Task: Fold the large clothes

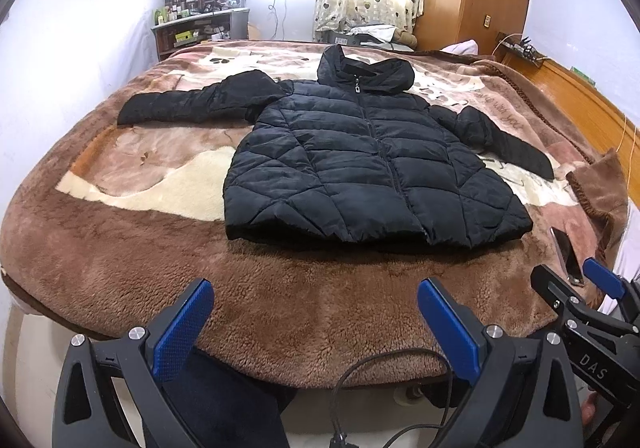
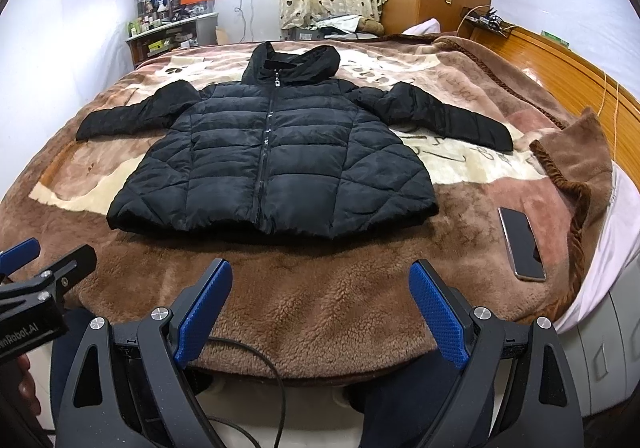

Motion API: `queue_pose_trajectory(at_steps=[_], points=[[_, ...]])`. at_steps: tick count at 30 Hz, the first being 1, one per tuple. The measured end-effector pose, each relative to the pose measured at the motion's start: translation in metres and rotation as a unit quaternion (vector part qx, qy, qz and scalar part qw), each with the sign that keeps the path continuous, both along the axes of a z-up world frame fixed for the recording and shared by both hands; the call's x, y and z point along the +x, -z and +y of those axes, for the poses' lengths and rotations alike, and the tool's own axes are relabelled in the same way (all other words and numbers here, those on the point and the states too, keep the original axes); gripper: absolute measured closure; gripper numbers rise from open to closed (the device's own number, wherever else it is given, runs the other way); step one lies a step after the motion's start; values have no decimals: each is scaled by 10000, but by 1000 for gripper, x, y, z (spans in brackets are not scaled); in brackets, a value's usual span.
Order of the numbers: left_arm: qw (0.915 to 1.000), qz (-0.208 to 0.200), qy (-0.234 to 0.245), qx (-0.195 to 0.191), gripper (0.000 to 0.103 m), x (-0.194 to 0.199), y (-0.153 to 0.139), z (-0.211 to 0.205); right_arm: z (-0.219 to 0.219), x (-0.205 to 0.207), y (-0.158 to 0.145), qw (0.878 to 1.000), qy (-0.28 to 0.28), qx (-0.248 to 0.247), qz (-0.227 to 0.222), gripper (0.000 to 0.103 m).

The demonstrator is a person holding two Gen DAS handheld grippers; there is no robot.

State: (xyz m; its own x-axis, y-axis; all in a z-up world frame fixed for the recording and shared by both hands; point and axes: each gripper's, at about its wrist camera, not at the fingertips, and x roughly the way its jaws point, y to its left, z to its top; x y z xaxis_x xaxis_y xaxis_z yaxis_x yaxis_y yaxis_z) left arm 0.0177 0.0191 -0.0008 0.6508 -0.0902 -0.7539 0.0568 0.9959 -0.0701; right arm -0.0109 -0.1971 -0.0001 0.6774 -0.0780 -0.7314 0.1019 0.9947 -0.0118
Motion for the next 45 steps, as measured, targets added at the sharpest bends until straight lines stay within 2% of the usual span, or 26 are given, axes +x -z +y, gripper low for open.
queue_pose_trajectory(at_steps=[4,9,13,16,20,21,22,24,26,28,30,32,34,37,40,42,45], points=[[9998,11,-59,-166,0,23,1,14,0,16,2,10000,-28,19,33,13],[9983,-73,-283,-513,0,66,-1,51,0,43,2,9997,-204,125,-56,13],[9954,-235,-682,-633,0,115,-3,92,1,75,-2,9993,-300,138,-201,13],[9924,-71,-842,-897,0,160,4,123,2,107,-4,9990,-345,150,-231,13],[9893,-32,-1170,-873,0,219,12,160,5,147,-1,9989,-352,228,-223,13],[9868,-10,-1256,-1021,0,229,15,169,7,158,1,9989,-351,251,-197,13],[9805,2,-1445,-1331,0,247,21,185,9,168,3,9988,-368,279,-179,13],[9718,25,-1776,-1549,0,274,30,208,12,185,8,9983,-426,348,-164,13],[9672,11,-1975,-1595,0,296,38,224,17,200,13,9980,-480,393,-142,13],[9623,175,-2153,-1654,0,325,55,242,24,216,20,9976,-537,431,-115,13],[9507,431,-2385,-1936,0,351,77,262,29,230,27,9970,-593,495,-80,13],[9449,517,-2638,-1871,0,374,96,278,34,244,33,9963,-665,537,-63,13],[9410,329,-2841,-1808,0,390,107,290,43,257,39,9957,-784,480,-75,13],[9360,295,-3045,-1741,0,416,124,308,55,274,47,9947,-955,359,-85,13],[9220,251,-3336,-1951,0,436,138,330,65,289,55,9934,-1093,335,-56,13],[9121,82,-3628,-1909,0,443,140,344,71,297,59,9927,-1160,334,-36,13],[9038,383,-3781,-1969,1,463,151,357,79,307,64,9913,-1286,272,-54,13]])
